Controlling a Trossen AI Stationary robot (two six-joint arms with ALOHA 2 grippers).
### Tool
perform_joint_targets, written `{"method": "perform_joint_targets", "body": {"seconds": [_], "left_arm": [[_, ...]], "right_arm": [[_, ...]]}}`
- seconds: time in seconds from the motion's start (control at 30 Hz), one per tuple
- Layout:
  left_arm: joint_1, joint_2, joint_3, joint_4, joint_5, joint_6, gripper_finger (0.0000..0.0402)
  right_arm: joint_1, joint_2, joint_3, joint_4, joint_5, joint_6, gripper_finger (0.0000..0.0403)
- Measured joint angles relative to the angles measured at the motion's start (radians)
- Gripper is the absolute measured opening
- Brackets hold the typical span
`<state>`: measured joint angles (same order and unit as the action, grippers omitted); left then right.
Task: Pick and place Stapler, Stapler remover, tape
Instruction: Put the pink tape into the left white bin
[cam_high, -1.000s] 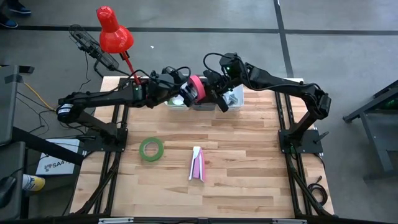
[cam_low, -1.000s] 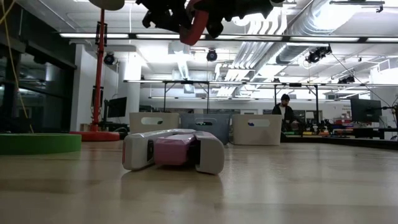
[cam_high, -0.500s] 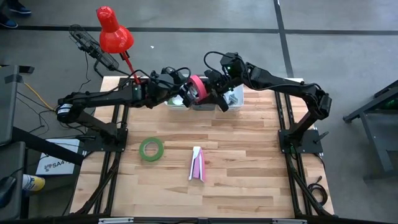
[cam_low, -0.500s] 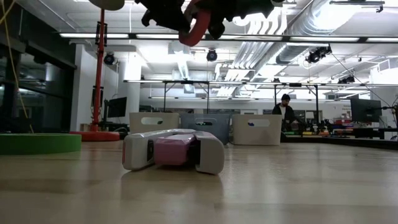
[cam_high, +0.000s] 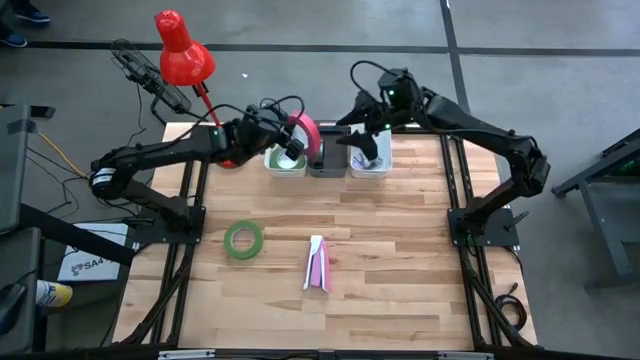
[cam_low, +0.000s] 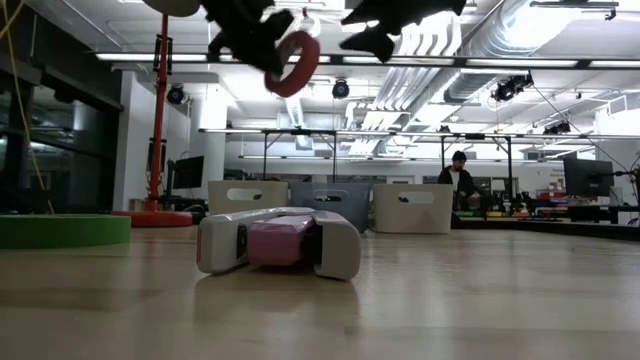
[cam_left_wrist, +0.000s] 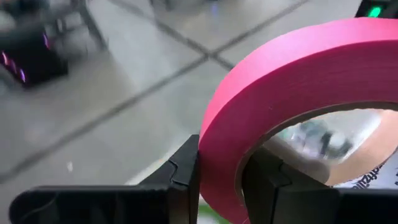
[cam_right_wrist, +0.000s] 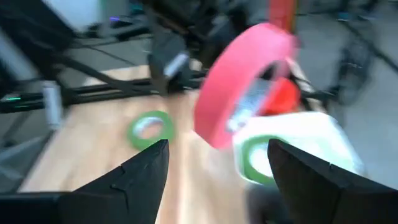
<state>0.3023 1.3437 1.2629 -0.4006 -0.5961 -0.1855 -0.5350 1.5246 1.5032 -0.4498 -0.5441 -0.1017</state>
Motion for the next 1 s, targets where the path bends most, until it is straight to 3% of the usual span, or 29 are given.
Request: {"method": "perform_joint_targets", "body": {"seconds": [0.23,0.6,1.0], "left_arm": [[0.157,0.014,0.0,-0.188,0.171,-0.186,0.0075],[0.323,0.1,0.0,-0.271,0.36,-0.256,0.0075],[0.333,0.266,0.0,-0.301,0.373,-0.324,0.0075]], "right_arm": [[-0.056,-0.025,0.001,-0.106,0.128,-0.007,0.0266],[-0.088,-0.025,0.001,-0.207,0.324,0.016,0.0266],[-0.101,-0.025,0.001,-0.233,0.389,0.043,0.0268]]}}
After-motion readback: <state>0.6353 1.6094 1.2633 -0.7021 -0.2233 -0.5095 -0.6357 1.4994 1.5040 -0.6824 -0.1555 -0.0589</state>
